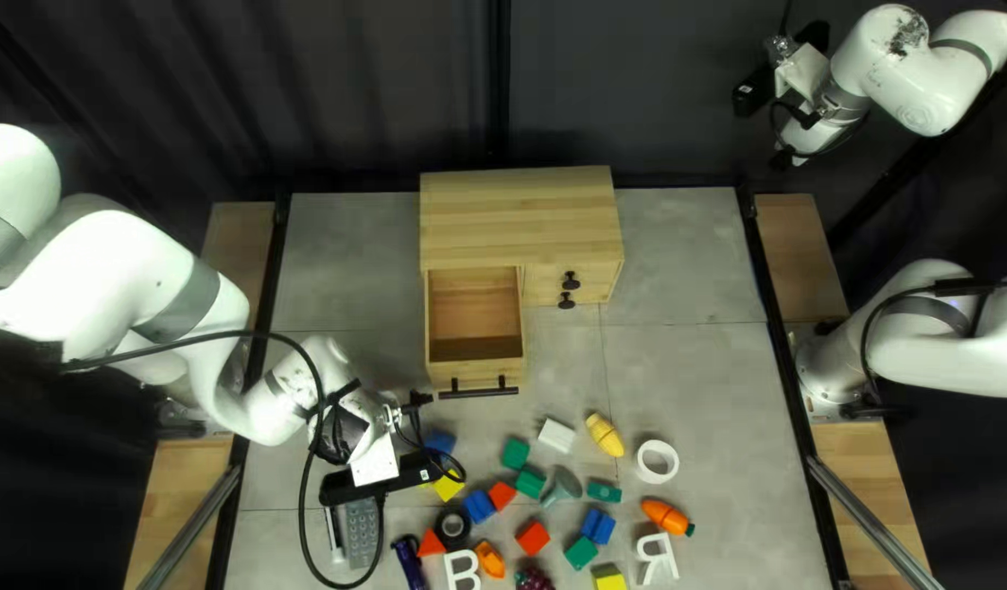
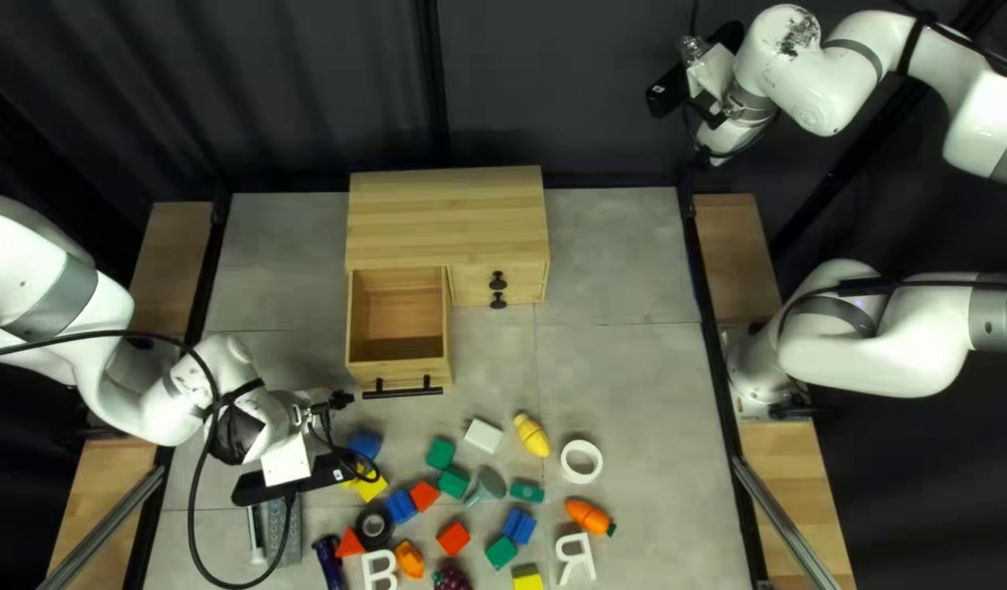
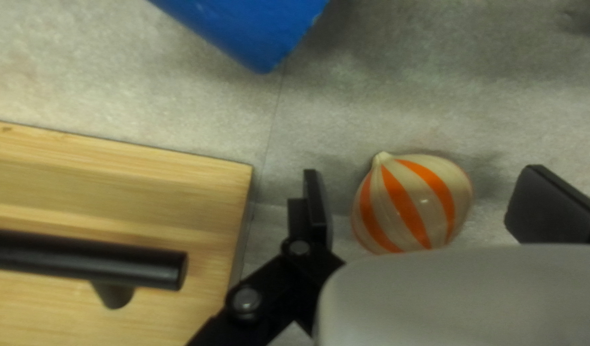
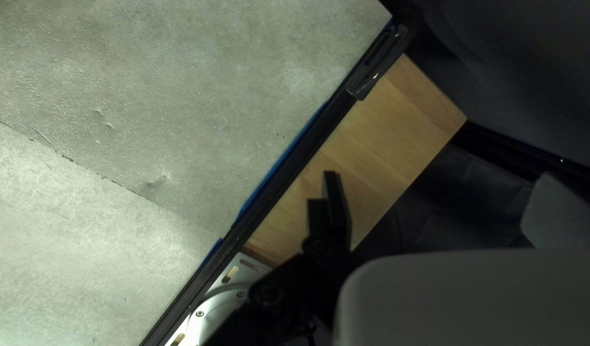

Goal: Open drawers and place objects into drawer and close

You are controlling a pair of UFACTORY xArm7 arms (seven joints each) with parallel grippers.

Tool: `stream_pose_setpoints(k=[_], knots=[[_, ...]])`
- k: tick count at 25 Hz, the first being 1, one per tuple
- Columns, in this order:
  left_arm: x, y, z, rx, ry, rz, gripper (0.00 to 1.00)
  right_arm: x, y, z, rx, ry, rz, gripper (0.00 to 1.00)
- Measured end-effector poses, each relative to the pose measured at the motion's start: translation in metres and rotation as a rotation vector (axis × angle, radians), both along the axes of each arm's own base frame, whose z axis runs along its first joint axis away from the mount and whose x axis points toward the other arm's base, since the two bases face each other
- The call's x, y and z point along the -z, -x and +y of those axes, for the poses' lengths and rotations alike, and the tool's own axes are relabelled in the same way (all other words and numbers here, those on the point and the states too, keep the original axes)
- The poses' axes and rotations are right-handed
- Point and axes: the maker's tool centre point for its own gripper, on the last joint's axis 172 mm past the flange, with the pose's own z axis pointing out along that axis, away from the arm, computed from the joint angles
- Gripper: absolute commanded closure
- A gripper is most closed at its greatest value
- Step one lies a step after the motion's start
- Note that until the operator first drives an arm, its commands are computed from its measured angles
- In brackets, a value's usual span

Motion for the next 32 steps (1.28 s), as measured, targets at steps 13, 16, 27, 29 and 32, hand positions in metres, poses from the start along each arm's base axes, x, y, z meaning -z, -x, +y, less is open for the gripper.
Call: stream_pose_setpoints(k=[13,16,27,29,32], knots=[[-0.017,0.005,-0.004,-0.004,0.003,-0.025,0.88,0.0,0.0,0.0,0.0,0.0,0.0,0.0],[-0.037,0.007,-0.007,-0.013,-0.006,-0.027,0.58,0.0,0.0,0.0,0.0,0.0,0.0,0.0],[-0.13,-0.016,-0.022,-0.122,-0.034,-0.029,0.36,0.0,0.0,0.0,0.0,0.0,0.0,0.0],[-0.156,-0.029,-0.023,-0.158,-0.046,-0.037,0.34,0.0,0.0,0.0,0.0,0.0,0.0,0.0],[-0.169,-0.044,-0.019,-0.193,-0.065,-0.037,0.12,0.0,0.0,0.0,0.0,0.0,0.0,0.0]])
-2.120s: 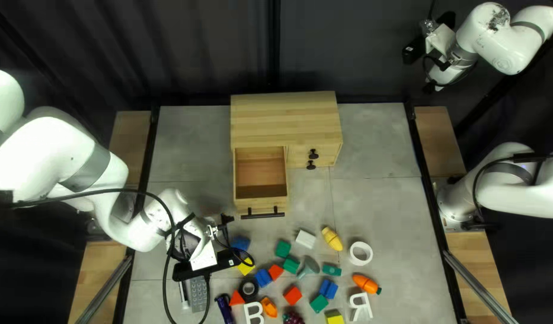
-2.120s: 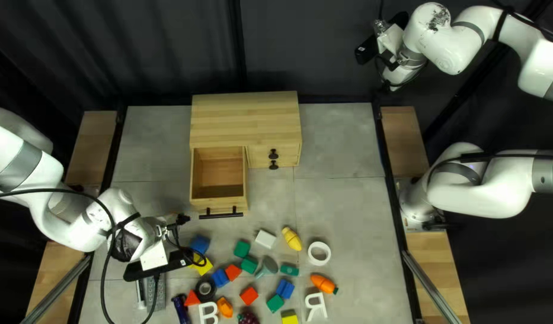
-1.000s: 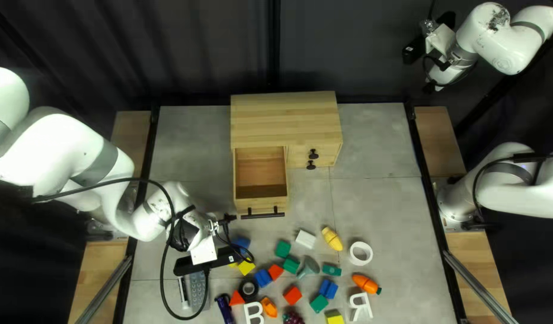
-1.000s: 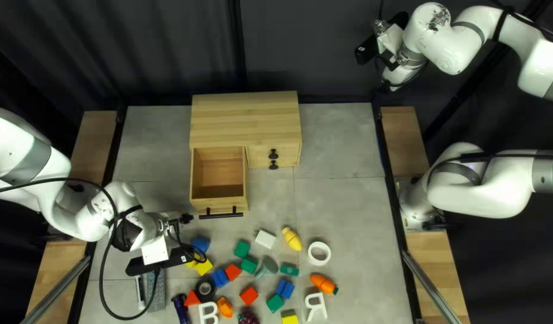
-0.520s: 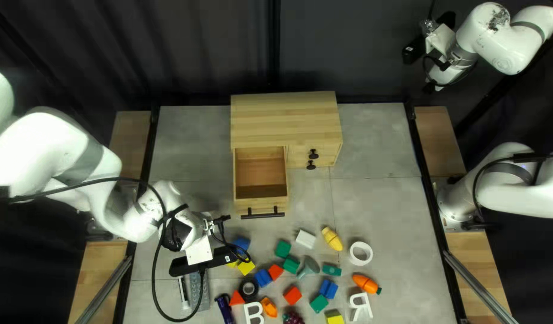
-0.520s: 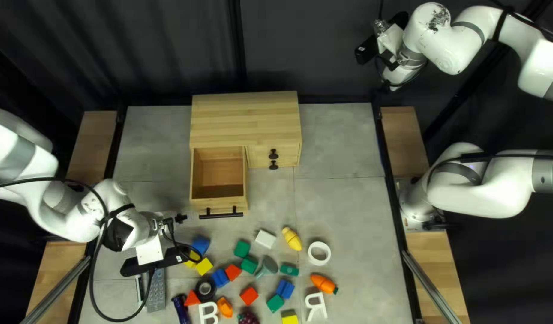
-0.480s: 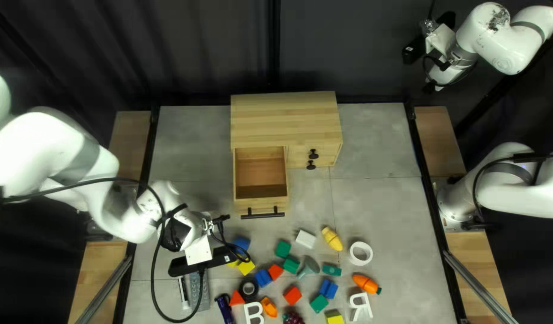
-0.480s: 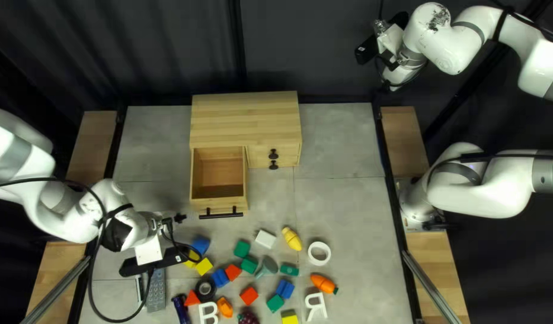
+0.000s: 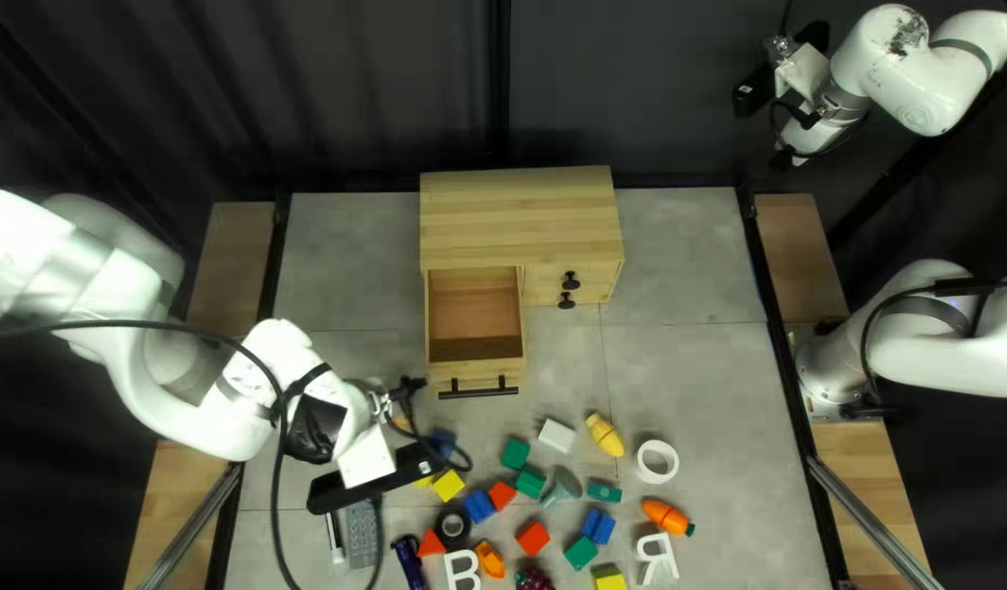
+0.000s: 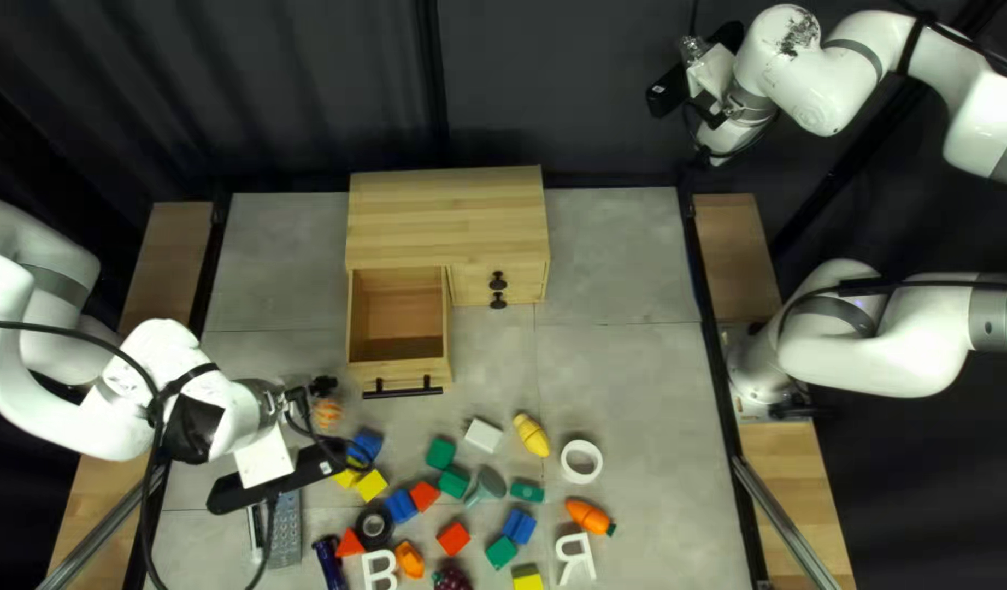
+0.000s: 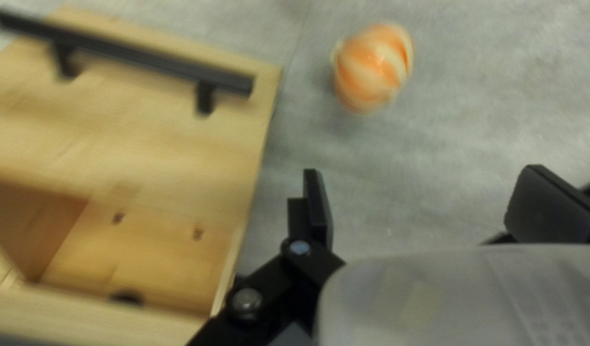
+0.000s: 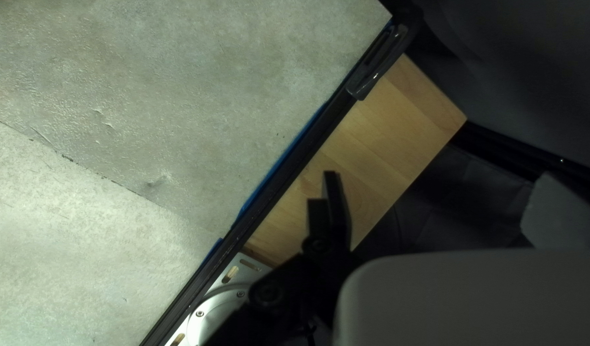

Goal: Open drawers and place objects into drawer and close

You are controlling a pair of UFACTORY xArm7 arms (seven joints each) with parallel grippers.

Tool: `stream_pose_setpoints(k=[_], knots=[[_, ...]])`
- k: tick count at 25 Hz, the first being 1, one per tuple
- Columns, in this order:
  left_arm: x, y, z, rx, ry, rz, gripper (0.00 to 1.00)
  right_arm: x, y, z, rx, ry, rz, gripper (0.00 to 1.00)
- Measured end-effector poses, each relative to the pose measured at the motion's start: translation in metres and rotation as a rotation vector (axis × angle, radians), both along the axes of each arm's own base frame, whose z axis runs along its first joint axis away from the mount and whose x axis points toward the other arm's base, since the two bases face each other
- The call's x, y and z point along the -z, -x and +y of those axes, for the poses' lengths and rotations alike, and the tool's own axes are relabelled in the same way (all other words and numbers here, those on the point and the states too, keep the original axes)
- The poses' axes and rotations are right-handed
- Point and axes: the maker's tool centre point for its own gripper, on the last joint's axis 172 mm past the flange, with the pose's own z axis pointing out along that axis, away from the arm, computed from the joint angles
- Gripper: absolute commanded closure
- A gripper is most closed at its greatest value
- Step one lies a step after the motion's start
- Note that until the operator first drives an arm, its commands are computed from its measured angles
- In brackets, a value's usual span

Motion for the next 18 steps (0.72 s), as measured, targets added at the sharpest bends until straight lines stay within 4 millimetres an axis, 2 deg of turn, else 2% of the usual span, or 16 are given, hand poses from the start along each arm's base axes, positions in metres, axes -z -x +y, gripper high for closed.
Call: stream_pose_setpoints(k=[2,9,15,18], knots=[[0.004,-0.003,0.002,-0.009,-0.005,0.001,0.0,0.0,0.0,0.0,0.0,0.0,0.0,0.0],[0.03,0.014,0.003,0.013,-0.006,0.009,0.0,0.0,0.0,0.0,0.0,0.0,0.0,0.0],[0.042,0.025,-0.013,0.082,0.011,0.006,0.0,0.0,0.0,0.0,0.0,0.0,0.0,0.0],[0.056,0.024,-0.026,0.113,0.029,0.009,0.0,0.0,0.0,0.0,0.0,0.0,0.0,0.0]])
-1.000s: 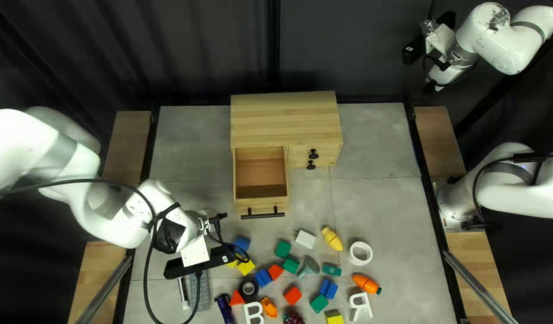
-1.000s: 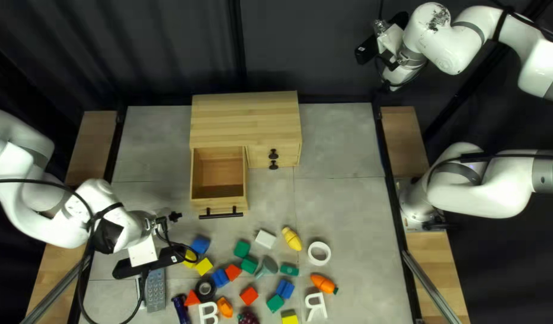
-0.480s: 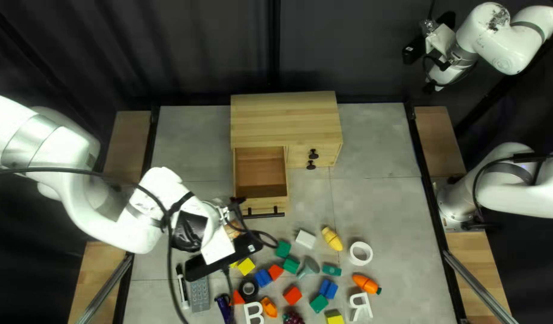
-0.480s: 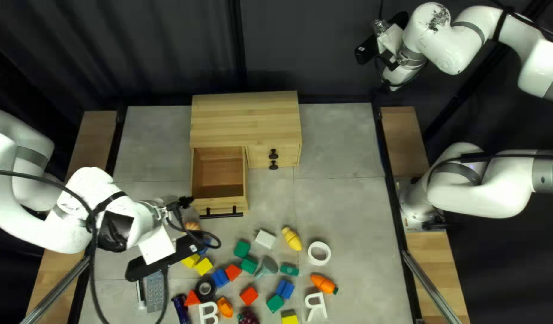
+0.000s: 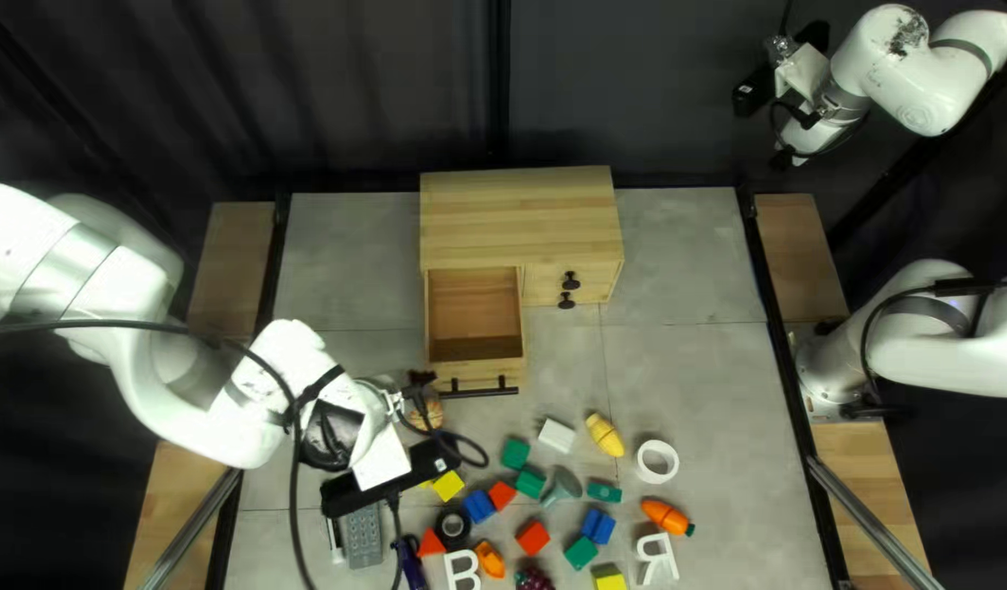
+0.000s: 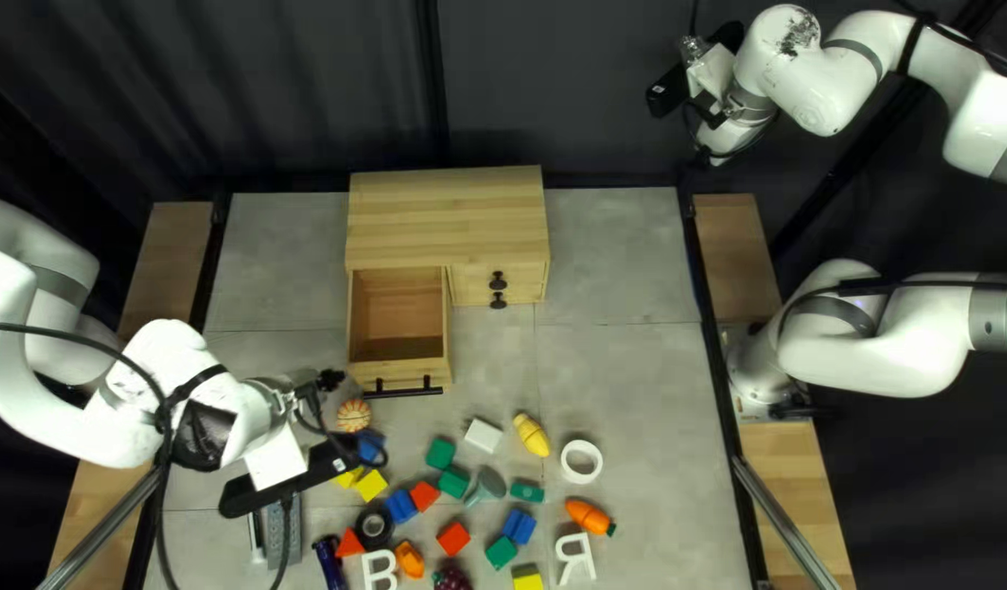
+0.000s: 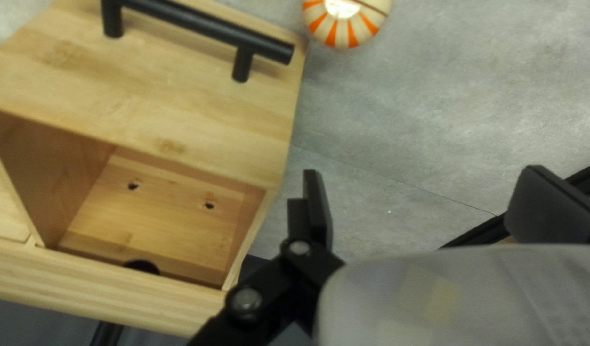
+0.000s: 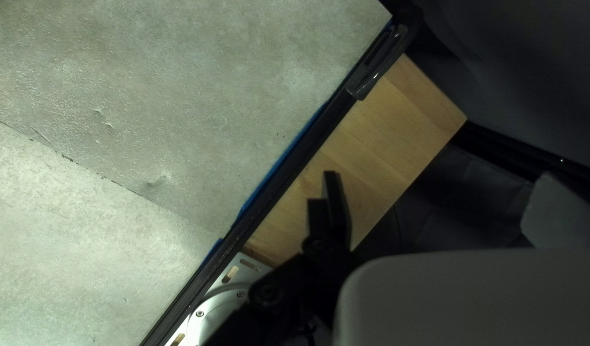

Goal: Open drawers and place objects into drawer and close

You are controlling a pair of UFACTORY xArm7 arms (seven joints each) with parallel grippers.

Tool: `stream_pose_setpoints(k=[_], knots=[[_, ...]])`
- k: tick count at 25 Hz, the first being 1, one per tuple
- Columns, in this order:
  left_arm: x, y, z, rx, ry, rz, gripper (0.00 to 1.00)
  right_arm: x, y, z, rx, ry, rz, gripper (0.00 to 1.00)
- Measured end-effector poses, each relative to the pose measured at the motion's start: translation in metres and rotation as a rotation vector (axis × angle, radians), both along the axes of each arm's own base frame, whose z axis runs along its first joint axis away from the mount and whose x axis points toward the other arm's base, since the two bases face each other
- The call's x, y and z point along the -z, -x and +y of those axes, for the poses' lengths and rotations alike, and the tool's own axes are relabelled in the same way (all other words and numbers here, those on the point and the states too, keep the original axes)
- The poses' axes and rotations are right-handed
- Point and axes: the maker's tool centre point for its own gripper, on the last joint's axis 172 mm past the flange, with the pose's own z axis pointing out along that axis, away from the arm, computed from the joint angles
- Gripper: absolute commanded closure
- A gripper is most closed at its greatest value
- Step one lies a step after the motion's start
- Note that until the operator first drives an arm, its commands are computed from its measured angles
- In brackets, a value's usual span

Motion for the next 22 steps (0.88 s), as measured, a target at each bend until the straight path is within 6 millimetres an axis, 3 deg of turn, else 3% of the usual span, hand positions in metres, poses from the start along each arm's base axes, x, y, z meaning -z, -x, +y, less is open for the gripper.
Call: stream_pose_setpoints(k=[4,8,18,22], knots=[[0.02,-0.005,-0.024,0.064,0.02,0.029,0.0,0.0,0.0,0.0,0.0,0.0,0.0,0.0],[0.023,-0.012,-0.045,0.112,0.038,0.072,0.0,0.0,0.0,0.0,0.0,0.0,0.0,0.0],[0.023,-0.014,-0.049,0.113,0.045,0.084,0.0,0.0,0.0,0.0,0.0,0.0,0.0,0.0],[0.018,-0.006,-0.05,0.104,0.019,0.095,0.0,0.0,0.0,0.0,0.0,0.0,0.0,0.0]])
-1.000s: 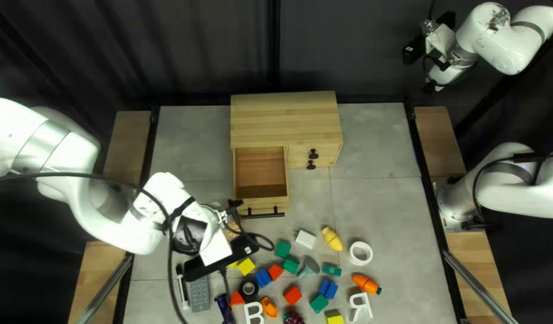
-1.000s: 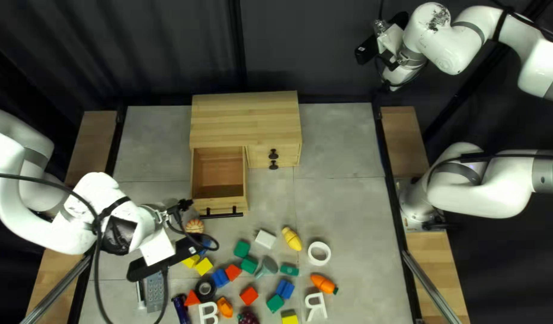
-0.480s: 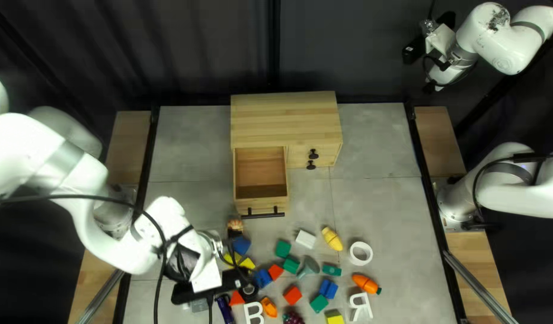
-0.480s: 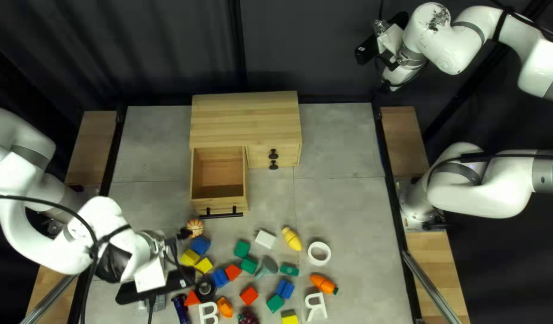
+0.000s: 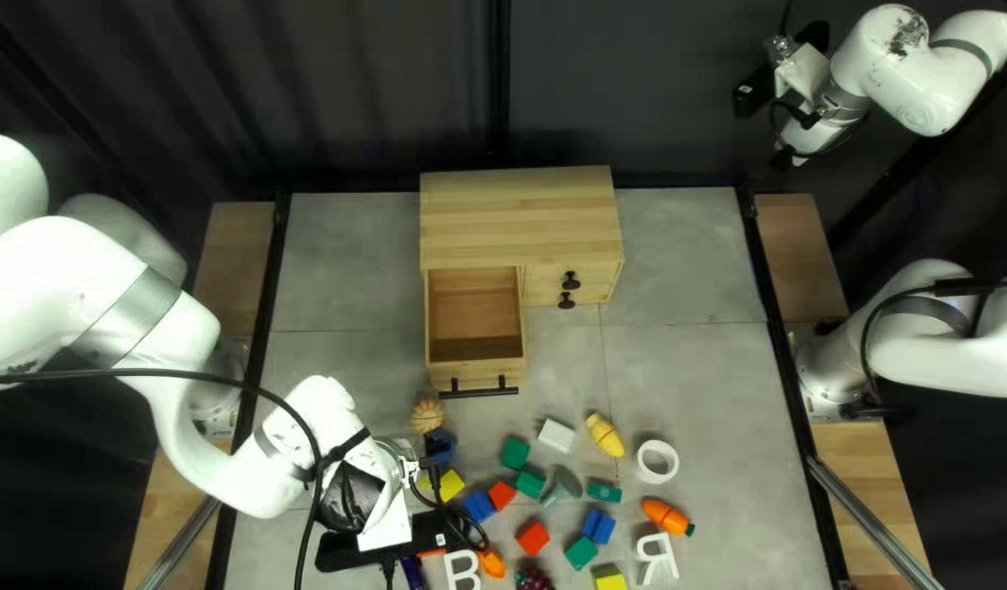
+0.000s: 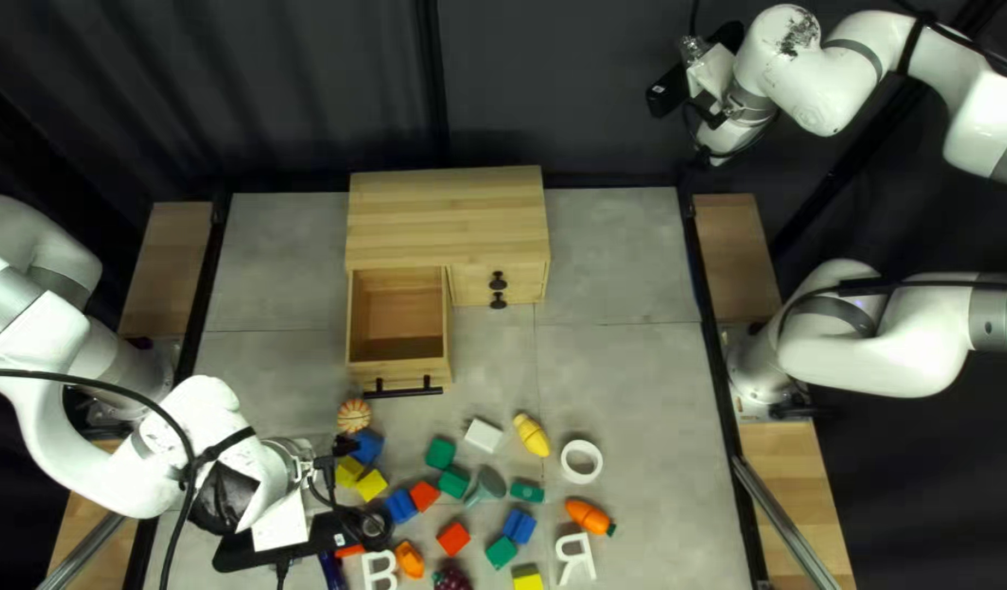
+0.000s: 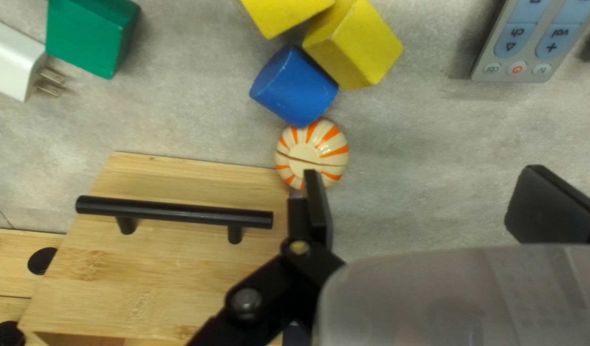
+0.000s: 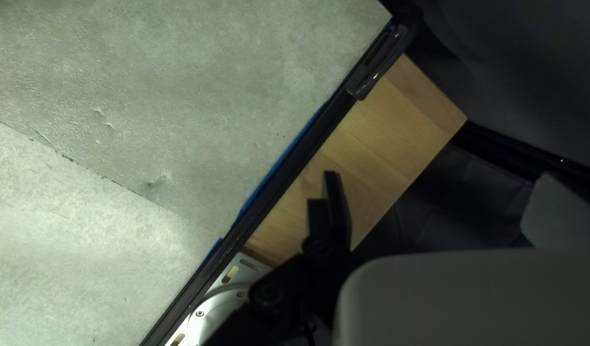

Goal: Open drawers and place objects into drawer and close

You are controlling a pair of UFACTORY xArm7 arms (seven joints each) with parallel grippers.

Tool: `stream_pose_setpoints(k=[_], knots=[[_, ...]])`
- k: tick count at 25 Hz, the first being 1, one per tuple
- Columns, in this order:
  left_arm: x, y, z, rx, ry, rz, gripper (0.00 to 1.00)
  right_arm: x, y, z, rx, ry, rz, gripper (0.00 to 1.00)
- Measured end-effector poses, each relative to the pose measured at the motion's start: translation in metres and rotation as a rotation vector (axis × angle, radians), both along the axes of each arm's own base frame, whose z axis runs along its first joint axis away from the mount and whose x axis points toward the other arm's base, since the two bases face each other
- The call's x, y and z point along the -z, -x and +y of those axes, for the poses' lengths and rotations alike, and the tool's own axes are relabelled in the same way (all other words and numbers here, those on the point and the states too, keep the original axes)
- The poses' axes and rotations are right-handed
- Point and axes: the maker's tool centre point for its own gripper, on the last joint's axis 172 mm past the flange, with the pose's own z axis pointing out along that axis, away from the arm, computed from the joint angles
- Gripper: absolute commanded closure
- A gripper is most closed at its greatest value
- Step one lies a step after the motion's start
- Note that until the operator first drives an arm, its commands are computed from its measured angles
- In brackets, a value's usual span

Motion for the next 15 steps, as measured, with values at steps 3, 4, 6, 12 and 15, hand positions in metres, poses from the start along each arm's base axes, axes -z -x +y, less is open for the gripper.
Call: stream_pose_setpoints(k=[3,4,6,12,15], knots=[[-0.002,-0.001,0.002,0.04,-0.052,0.016,0.0,0.0,0.0,0.0,0.0,0.0,0.0,0.0],[-0.002,-0.002,0.004,0.056,-0.067,0.024,0.0,0.0,0.0,0.0,0.0,0.0,0.0,0.0],[-0.001,-0.006,0.007,0.096,-0.098,0.041,0.0,0.0,0.0,0.0,0.0,0.0,0.0,0.0],[0.01,-0.014,0.011,0.204,-0.148,0.083,0.0,0.0,0.0,0.0,0.0,0.0,0.0,0.0],[0.017,-0.019,0.013,0.237,-0.153,0.091,0.0,0.0,0.0,0.0,0.0,0.0,0.0,0.0]])
